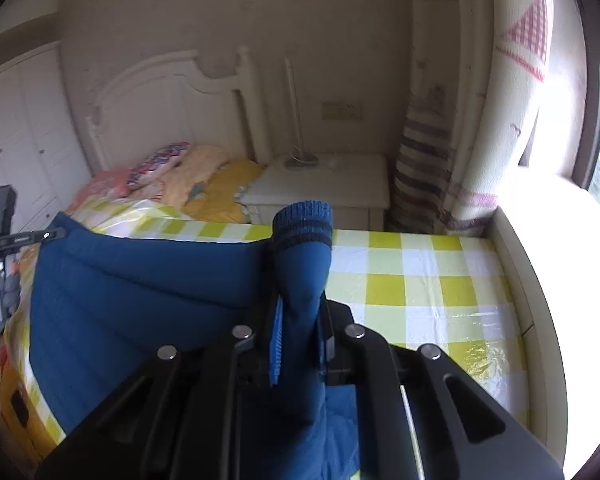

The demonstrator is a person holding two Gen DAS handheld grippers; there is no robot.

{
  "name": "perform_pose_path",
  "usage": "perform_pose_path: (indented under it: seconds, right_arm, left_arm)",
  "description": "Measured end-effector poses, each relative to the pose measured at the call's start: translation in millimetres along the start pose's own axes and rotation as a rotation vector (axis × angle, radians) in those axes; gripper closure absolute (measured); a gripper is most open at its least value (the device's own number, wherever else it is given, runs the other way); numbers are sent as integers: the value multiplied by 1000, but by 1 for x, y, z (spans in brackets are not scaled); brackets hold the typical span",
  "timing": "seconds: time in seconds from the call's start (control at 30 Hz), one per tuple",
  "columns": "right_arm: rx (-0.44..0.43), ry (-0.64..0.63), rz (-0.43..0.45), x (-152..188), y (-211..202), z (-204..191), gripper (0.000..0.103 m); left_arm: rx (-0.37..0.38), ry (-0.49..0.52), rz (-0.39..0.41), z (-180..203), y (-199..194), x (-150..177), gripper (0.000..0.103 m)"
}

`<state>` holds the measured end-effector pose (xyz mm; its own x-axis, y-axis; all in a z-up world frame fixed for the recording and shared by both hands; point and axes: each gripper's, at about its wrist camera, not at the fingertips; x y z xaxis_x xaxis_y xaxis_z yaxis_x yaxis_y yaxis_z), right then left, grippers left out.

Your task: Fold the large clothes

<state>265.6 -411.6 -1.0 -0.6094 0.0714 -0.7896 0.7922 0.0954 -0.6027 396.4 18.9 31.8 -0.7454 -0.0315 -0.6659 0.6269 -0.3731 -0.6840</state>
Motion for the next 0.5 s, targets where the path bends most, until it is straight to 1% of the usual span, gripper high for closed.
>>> perform_pose_path:
  seconds: [0.03, 0.1, 0.13, 0.2, 0.23, 0.27, 0.3, 0.33, 0.43, 0.47, 0.5]
  right_arm:
    - [27, 19, -25, -4, 16, 2, 91]
    - [97, 69, -115, 1, 61, 11, 91]
    - [124, 116, -179, 13, 88, 18, 91]
    - [166, 131, -246, 36, 123, 21, 90]
    - [161, 137, -244, 46, 133, 21, 89]
    - [151, 154, -234, 55, 138, 22, 89]
    - [156, 155, -217, 57, 138, 20, 89]
    - [159, 149, -207, 56, 136, 20, 89]
    - [134, 162, -146, 42, 116, 22, 89]
    - [110, 178, -112, 32, 107, 24, 89]
    - [107, 176, -96, 28, 103, 21, 89]
  left_arm:
    - [-8, -7, -3, -1, 12, -4, 82]
    - [-43, -19, -29, -6, 46, -1, 82]
    - [-65, -43, -61, -10, 66, 5, 82]
    - [-145, -38, -95, -18, 107, 30, 80]
    - [-135, -64, -109, -25, 121, 41, 80]
    - [-121, -91, -105, -31, 124, 46, 79]
    - [-96, -121, -74, -37, 119, 47, 79]
    - [-85, -132, -51, -40, 111, 44, 79]
    - [-99, -75, -6, -31, 93, 34, 79]
    - [-97, -63, 10, -27, 87, 30, 79]
    - [-102, -58, 15, -26, 87, 28, 79]
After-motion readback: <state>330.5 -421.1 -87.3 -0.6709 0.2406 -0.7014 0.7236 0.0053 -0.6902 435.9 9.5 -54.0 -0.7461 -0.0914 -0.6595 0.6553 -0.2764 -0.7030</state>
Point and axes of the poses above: each gripper's, at about its wrist camera, not at the fingertips, and y roughly the way its jaws point, z to its right, x to its underside, and after that the axes turned 1 degree about -y, right-handed
